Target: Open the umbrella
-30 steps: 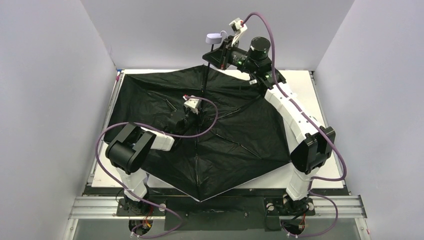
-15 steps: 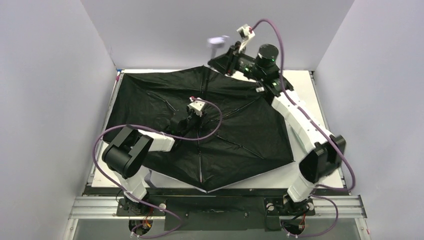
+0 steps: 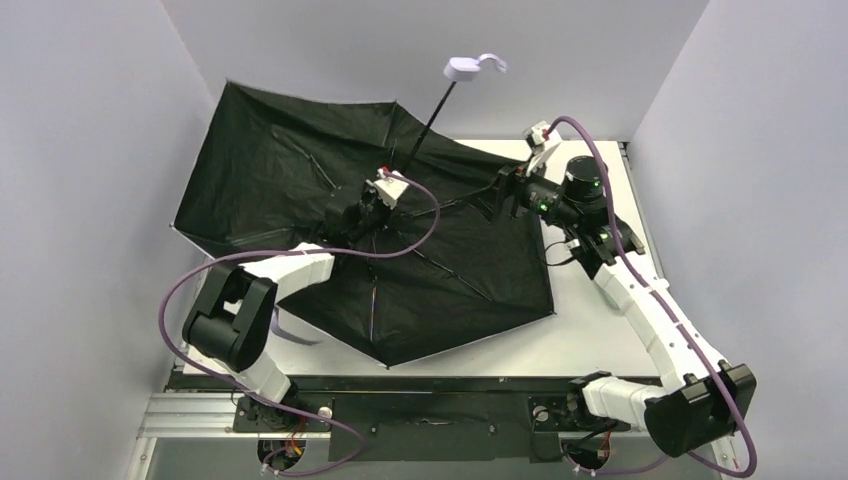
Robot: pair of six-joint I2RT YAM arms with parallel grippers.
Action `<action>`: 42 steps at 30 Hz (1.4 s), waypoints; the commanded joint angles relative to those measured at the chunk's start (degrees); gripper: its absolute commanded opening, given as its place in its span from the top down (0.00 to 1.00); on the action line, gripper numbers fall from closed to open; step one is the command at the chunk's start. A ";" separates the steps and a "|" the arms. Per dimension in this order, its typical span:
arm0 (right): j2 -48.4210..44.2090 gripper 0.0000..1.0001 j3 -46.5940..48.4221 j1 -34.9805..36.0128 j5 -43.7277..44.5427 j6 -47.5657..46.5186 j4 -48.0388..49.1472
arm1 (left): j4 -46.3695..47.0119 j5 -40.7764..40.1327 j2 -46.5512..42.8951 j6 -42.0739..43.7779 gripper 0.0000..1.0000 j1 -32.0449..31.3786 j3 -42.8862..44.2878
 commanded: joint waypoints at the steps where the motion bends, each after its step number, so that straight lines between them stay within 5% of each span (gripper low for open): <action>1: -4.75 0.21 -0.58 -3.95 5.25 -3.11 -3.49 | 0.30 4.10 -6.80 13.52 1.00 -0.11 6.98; 5: -7.81 0.12 -0.27 -6.59 15.34 -4.52 -6.96 | -3.33 9.76 -9.59 26.41 1.00 0.65 10.05; 10: -10.53 0.00 1.86 -10.96 16.28 -7.94 -10.62 | -11.00 18.93 -12.36 46.87 1.00 2.88 14.33; 22: -3.39 0.13 21.01 -17.46 -0.25 -9.90 -34.24 | -26.11 26.05 -12.70 77.55 1.00 5.88 28.07; 27: -4.80 0.14 23.18 -11.58 -4.87 -7.43 -37.76 | -29.43 26.56 -11.73 86.60 1.00 7.16 31.47; 42: -0.81 0.14 19.74 9.18 1.45 -9.46 -40.95 | -39.40 26.14 -7.88 100.68 1.00 6.98 42.63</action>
